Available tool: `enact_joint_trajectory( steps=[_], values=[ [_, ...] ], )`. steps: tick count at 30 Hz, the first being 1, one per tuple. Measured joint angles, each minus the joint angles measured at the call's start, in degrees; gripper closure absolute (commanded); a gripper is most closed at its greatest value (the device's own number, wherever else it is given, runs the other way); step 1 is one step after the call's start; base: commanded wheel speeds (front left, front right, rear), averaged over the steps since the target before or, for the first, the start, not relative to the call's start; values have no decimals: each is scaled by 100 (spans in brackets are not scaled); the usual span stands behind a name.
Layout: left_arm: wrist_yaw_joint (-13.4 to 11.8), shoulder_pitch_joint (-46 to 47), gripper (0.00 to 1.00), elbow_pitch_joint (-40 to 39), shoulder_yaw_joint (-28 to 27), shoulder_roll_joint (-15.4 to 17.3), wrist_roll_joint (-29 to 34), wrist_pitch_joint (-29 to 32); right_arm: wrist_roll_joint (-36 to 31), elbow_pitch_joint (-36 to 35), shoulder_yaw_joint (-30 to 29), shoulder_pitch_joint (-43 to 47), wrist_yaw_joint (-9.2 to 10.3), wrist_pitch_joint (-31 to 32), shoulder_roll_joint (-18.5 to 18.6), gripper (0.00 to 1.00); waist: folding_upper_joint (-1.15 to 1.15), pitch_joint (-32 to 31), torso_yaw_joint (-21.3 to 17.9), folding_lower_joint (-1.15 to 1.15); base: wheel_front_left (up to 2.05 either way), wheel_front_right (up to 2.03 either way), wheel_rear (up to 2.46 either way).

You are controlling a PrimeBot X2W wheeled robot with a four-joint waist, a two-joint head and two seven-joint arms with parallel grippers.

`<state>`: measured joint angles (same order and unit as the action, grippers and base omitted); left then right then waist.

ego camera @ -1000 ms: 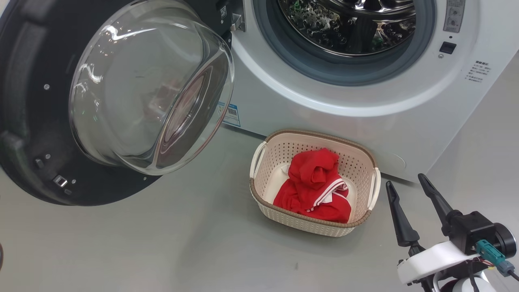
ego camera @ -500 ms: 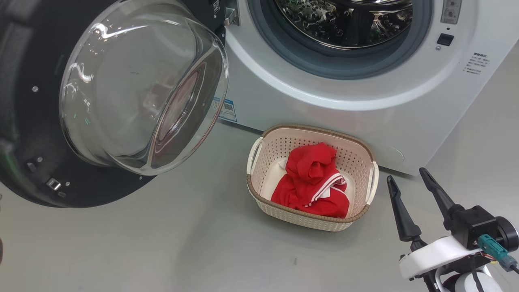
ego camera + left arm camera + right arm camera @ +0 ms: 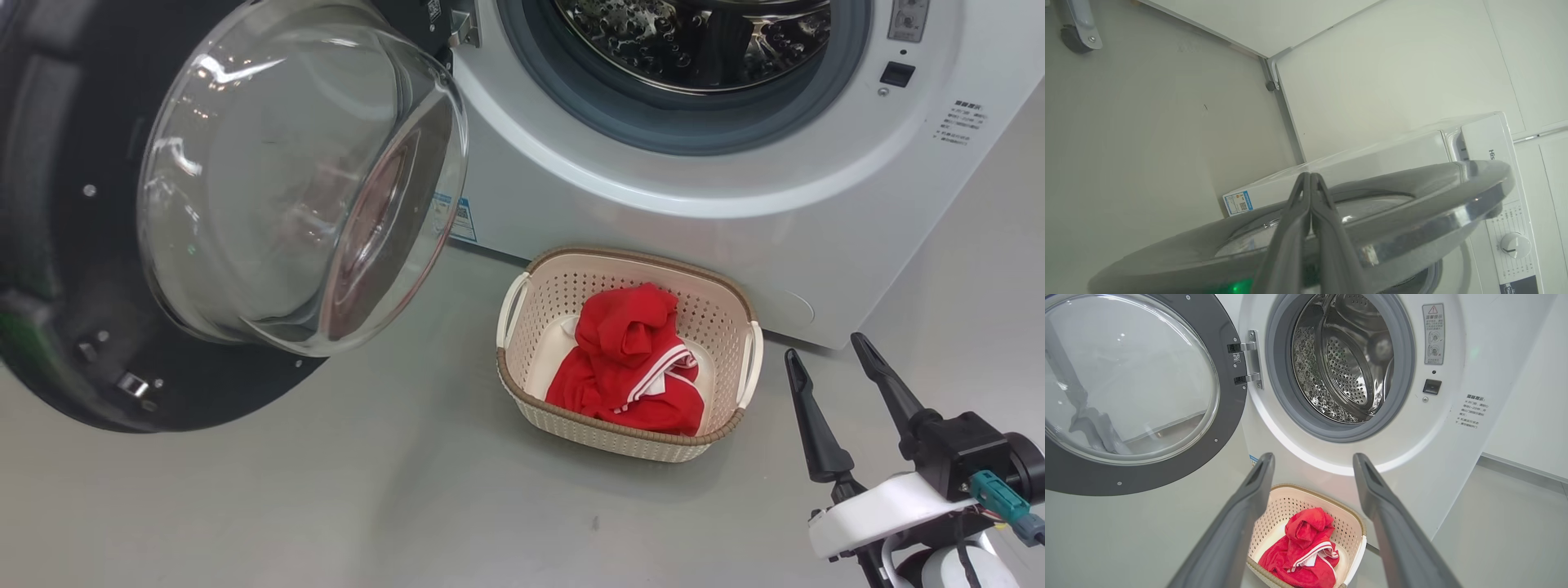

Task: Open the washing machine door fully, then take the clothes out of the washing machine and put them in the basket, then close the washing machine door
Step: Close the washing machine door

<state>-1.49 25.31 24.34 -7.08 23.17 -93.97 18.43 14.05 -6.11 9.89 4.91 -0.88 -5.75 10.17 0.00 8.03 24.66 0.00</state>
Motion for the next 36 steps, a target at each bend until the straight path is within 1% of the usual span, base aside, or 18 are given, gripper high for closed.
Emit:
enact_joint_trajectory(
  steps=[7,12,15,18,21,25,36],
  values=[
    [202,-91,100,-14,159,-10,-210,552,-41,-35,16,-14,0,26,38,0,0,38,7,0,0,0,0],
    [480,-197,100,-108,191,-10,-457,927,-42,-45,8,-32,1,26,41,0,0,47,18,0,0,0,0],
    [588,-266,100,-209,261,-23,-567,1200,-42,-45,4,-32,2,26,42,0,0,50,24,0,0,0,0],
    [635,-372,100,-321,390,-48,-609,1444,-42,-54,4,-32,2,26,42,0,0,52,26,0,0,0,0],
    [680,-558,100,-432,388,-58,-781,1595,-42,-91,11,-43,3,33,37,0,0,67,2,0,0,0,0],
    [734,-685,100,-581,409,-92,-844,1786,-42,-98,-33,-92,47,11,38,0,0,69,-48,0,0,0,0],
    [791,-1154,100,-1244,683,-477,-1196,2316,-12,-92,-37,-93,70,-66,-105,0,0,-17,-256,0,0,0,0]
  ],
)
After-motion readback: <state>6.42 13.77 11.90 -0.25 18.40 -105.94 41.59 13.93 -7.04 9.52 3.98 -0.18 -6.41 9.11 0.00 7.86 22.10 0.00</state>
